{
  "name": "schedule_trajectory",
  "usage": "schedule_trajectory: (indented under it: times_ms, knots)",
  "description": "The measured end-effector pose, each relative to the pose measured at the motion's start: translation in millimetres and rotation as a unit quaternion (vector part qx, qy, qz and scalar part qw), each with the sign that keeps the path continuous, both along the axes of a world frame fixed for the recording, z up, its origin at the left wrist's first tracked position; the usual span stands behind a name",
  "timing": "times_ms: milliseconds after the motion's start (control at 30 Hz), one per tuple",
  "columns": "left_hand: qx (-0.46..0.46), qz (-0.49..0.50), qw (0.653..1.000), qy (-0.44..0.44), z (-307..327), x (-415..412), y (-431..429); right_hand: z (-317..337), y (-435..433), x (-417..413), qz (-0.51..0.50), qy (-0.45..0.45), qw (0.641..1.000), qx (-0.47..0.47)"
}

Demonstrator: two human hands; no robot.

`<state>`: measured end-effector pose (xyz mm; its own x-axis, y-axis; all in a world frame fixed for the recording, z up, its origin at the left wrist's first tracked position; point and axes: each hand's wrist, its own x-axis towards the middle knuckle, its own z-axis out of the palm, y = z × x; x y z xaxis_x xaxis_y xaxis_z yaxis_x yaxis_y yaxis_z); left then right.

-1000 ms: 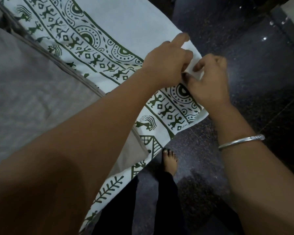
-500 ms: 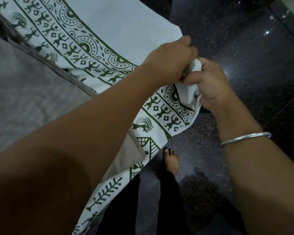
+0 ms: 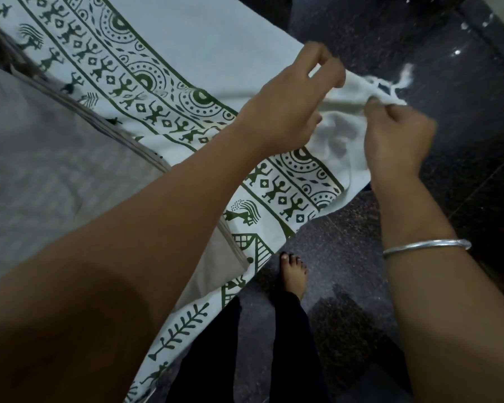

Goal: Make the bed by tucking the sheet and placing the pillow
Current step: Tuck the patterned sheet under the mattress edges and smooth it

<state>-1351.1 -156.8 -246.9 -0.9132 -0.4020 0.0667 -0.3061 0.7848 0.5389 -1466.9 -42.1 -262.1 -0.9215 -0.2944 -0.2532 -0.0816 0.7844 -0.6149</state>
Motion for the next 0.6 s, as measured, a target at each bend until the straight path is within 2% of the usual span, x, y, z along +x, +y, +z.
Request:
schedule_trajectory:
  times_ms: [67,100,233,300,367,500,600]
  knots:
    - [-0.006,0.003,1.000,-0.009,-2,-1,4,3,8,1,0.038,0.069,0.985,0.154]
    - [-0.014,0.005,1.000,-0.016,-2,-2,7,5,10,5,0.060,0.090,0.978,0.179]
    - [-0.052,-0.003,0.996,-0.071,-10,-2,19,7,15,30,0.175,0.178,0.960,0.125]
    - [-0.049,-0.002,0.994,-0.101,-12,3,27,6,15,40,0.232,0.160,0.957,0.070]
    - [-0.067,-0.002,0.991,-0.112,-16,10,34,5,16,50,0.259,0.132,0.955,0.055]
    - [-0.073,-0.025,0.991,-0.111,-22,28,47,-3,26,59,0.231,0.105,0.963,0.092]
    - [-0.115,-0.051,0.985,-0.115,-25,33,63,-8,39,62,0.178,0.099,0.974,0.098]
